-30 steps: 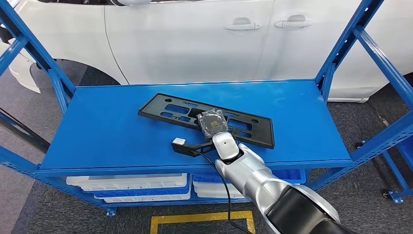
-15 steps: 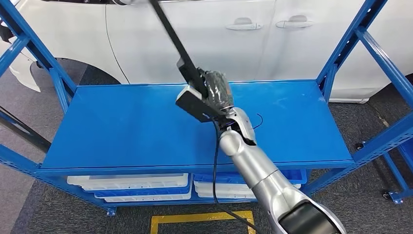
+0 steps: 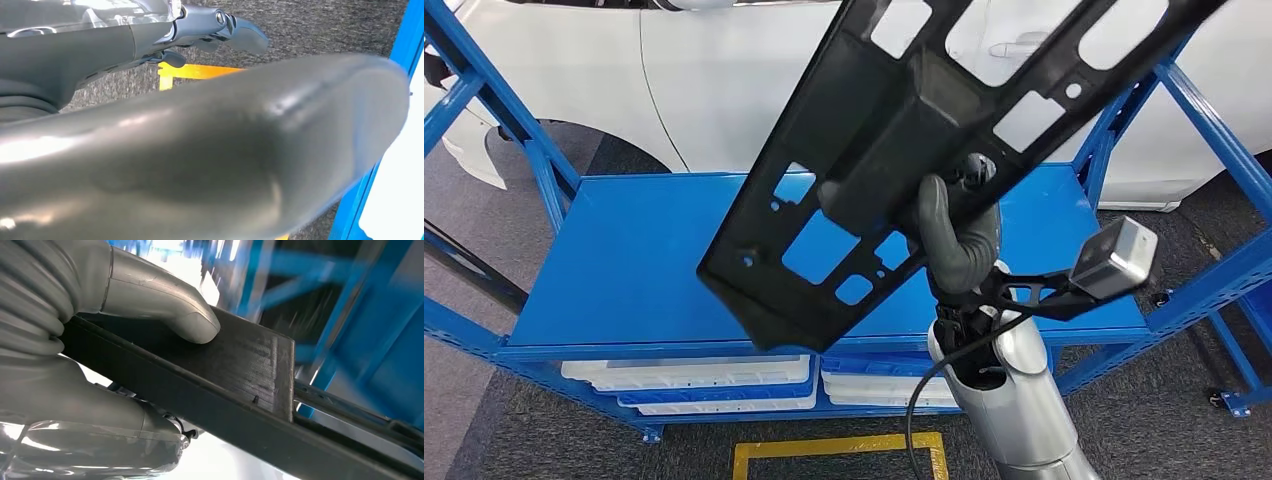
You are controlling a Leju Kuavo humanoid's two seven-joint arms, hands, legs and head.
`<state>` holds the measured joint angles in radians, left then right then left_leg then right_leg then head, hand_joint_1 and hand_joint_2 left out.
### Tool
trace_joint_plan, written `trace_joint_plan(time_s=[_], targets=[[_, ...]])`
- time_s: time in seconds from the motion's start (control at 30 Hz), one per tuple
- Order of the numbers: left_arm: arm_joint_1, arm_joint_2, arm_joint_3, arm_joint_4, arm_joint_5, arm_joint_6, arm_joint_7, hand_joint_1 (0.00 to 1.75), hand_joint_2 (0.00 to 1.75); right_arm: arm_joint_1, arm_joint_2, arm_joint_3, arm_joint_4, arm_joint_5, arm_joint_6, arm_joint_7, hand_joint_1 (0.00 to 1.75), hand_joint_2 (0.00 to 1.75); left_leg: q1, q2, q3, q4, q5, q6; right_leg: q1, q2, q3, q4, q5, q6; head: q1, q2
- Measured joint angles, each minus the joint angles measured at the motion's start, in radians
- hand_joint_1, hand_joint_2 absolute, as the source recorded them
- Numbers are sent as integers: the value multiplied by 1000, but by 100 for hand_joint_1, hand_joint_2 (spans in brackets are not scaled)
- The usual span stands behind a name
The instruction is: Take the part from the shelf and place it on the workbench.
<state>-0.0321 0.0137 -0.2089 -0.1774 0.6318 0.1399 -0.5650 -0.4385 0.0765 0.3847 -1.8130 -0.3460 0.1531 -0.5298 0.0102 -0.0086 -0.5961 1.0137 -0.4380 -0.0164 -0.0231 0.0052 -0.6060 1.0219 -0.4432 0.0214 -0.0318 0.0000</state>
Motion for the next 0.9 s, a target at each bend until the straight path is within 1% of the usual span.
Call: trace_joint_plan(time_s=[0.1, 0.23, 0.27, 0.33, 0.4, 0.43, 0.47, 0.5, 0.53, 0.57, 0.6, 0.63, 0.67, 0.7, 0.73, 0.77, 0.8, 0.83, 0.9], targets=[[-1, 0, 8, 0, 6, -4, 11, 0, 0, 14, -20, 1, -43, -21, 127, -24, 175, 175, 0, 0, 0, 0, 0, 0, 0, 0, 0, 0, 0, 0, 0, 0], [-3, 0, 14, 0, 10, -4, 34, 0, 0, 15, -33, 1, -74, -66, 200, 19, 175, 175, 0, 0, 1, 0, 0, 0, 0, 0, 1, 0, 0, 0, 0, 0], [-3, 1, 15, 0, 11, -4, 38, 0, 0, 15, -36, 1, -75, -72, 210, 32, 175, 175, 0, 0, 0, 2, -1, 1, -3, 0, 1, -2, 1, 2, 0, 0], [-4, 2, 17, 0, 13, -5, 44, 0, 0, 13, -40, 2, -75, -74, 221, 50, 175, 175, -2, 0, -1, 3, -1, 10, -7, 0, 4, -9, 5, 7, 0, 0], [-5, 4, 20, 0, 14, -9, 46, 0, 0, 11, -45, 6, -75, -66, 226, 56, 175, 175, 0, 1, 12, -20, 9, 21, -7, -1, 13, -17, 7, 14, 0, 0], [-5, 3, 21, 0, 14, -12, 46, 0, 0, 10, -48, 9, -74, -62, 228, 57, 175, 175, 2, 2, 22, -36, 17, 24, -6, -2, 10, -4, -5, 16, 0, 0], [-6, 3, 23, 0, 14, -14, 46, 0, 0, 9, -52, 11, -73, -60, 231, 55, 175, 175, 5, 3, 31, -51, 24, 27, -5, -2, -3, 30, -27, 16, 1, 0], [-7, 2, 23, 0, 14, -15, 48, 0, 0, 10, -58, 13, -72, -58, 235, 52, 175, 175, 7, 5, 36, -59, 28, 28, -5, -3, -29, 89, -60, 16, 2, 0], [-7, 2, 24, 0, 14, -16, 50, 0, 0, 11, -65, 15, -71, -58, 240, 48, 175, 175, 6, 5, 36, -60, 28, 29, -5, -3, -63, 159, -93, 17, 3, 0], [-7, 2, 24, 0, 14, -16, 54, 0, 0, 12, -72, 17, -71, -57, 243, 45, 175, 175, 6, 5, 34, -58, 27, 28, -5, -3, -92, 218, -115, 18, 3, 0], [-7, 2, 25, 0, 14, -16, 59, 0, 0, 13, -80, 19, -70, -57, 245, 42, 175, 175, 7, 5, 32, -54, 25, 26, -7, -3, -107, 247, -119, 20, 3, 0], [-7, 2, 27, 0, 16, -16, 66, 0, 0, 13, -86, 20, -70, -57, 245, 40, 175, 175, 8, 4, 30, -48, 23, 23, -8, -4, -101, 235, -104, 21, 3, 0], [-6, 2, 28, 0, 17, -16, 74, 0, 0, 12, -92, 21, -70, -56, 245, 37, 175, 175, 9, 3, 28, -40, 18, 19, -11, -4, -76, 187, -74, 23, 3, 0], [-6, 2, 30, 0, 19, -16, 83, 0, 0, 10, -97, 21, -70, -54, 244, 34, 175, 175, 11, 2, 25, -30, 12, 12, -13, -5, -43, 119, -47, 23, 4, 0], [-6, 4, 31, 0, 22, -15, 92, 0, 0, 8, -101, 22, -70, -50, 243, 30, 175, 175, 11, 1, 21, -18, 6, 5, -12, -4, -14, 61, -26, 20, 4, 0], [-6, 6, 33, 0, 25, -12, 101, 0, 0, 5, -106, 22, -70, -45, 241, 28, 175, 175, 10, 1, 18, -9, 0, -3, -11, -2, 4, 26, -17, 13, 3, 0], [-6, 8, 35, 0, 28, -8, 109, 0, 0, 4, -110, 23, -70, -39, 239, 26, 175, 175, 9, 0, 15, -3, -4, -9, -8, 1, 9, 14, -17, 4, 3, 0], [-6, 9, 37, 0, 31, -3, 115, 0, 0, 3, -113, 23, -70, -33, 237, 26, 175, 175, 8, 0, 14, -2, -5, -15, -5, 4, 7, 17, -17, -6, 2, 0], [-4, 9, 41, 0, 35, 9, 128, 0, 0, 1, -118, 23, -70, -18, 231, 25, 175, 175, 12, 1, 15, 1, -9, -25, -5, 4, 6, 17, -15, -22, 2, 0]])
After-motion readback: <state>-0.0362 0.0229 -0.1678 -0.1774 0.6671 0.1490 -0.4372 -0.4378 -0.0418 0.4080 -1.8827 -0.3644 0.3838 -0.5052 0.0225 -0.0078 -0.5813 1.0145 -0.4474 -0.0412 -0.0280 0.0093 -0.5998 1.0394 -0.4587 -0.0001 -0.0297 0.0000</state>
